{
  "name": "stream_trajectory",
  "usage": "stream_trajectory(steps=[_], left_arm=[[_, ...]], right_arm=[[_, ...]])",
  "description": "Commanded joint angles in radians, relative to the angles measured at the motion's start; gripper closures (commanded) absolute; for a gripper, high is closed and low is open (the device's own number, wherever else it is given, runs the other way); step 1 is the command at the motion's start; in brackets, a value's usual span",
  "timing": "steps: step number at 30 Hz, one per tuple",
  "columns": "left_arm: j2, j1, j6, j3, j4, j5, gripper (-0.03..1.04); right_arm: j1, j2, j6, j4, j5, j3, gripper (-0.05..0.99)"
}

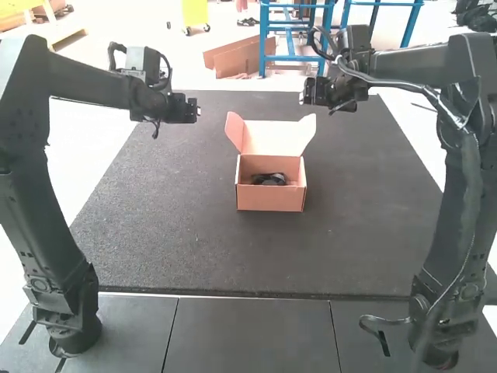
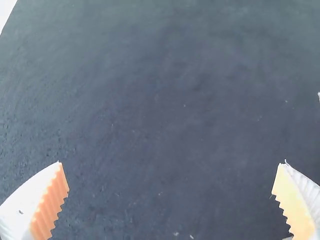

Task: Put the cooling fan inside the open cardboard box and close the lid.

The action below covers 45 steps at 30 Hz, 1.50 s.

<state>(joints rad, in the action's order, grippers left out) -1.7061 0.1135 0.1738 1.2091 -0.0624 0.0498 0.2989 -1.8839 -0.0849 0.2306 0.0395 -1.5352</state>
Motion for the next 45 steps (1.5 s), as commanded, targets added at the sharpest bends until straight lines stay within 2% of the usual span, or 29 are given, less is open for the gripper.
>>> stream_trajectory(steps=[1, 7, 13, 25, 32, 35, 42, 45], left_arm=[[-0.032, 0.008, 0.013, 0.067, 0.009, 0.036, 0.04], [-0.098, 0.008, 0.020, 0.138, 0.004, 0.062, 0.04], [-0.148, 0.014, 0.023, 0.193, -0.017, 0.094, 0.04], [-0.176, 0.074, 0.023, 0.213, -0.042, 0.125, 0.04], [-0.176, 0.083, 0.027, 0.227, -0.054, 0.136, 0.04], [-0.176, 0.083, 0.035, 0.230, -0.054, 0.159, 0.04], [-0.178, 0.091, 0.079, 0.230, -0.040, 0.259, 0.04], [-0.178, 0.104, 0.081, 0.230, -0.040, 0.268, 0.04]], right_arm=[[-0.010, -0.026, 0.017, 0.012, -0.009, -0.060, 0.03], [-0.010, -0.077, 0.027, 0.098, 0.003, -0.140, 0.03], [-0.023, -0.106, 0.027, 0.161, 0.048, -0.197, 0.03], [-0.030, -0.110, 0.027, 0.197, 0.072, -0.201, 0.04], [-0.030, -0.110, 0.028, 0.211, 0.083, -0.203, 0.04], [-0.030, -0.109, 0.030, 0.216, 0.083, -0.201, 0.05], [-0.035, -0.109, 0.033, 0.220, 0.083, -0.200, 0.07], [-0.035, -0.110, 0.033, 0.220, 0.083, -0.200, 0.08]])
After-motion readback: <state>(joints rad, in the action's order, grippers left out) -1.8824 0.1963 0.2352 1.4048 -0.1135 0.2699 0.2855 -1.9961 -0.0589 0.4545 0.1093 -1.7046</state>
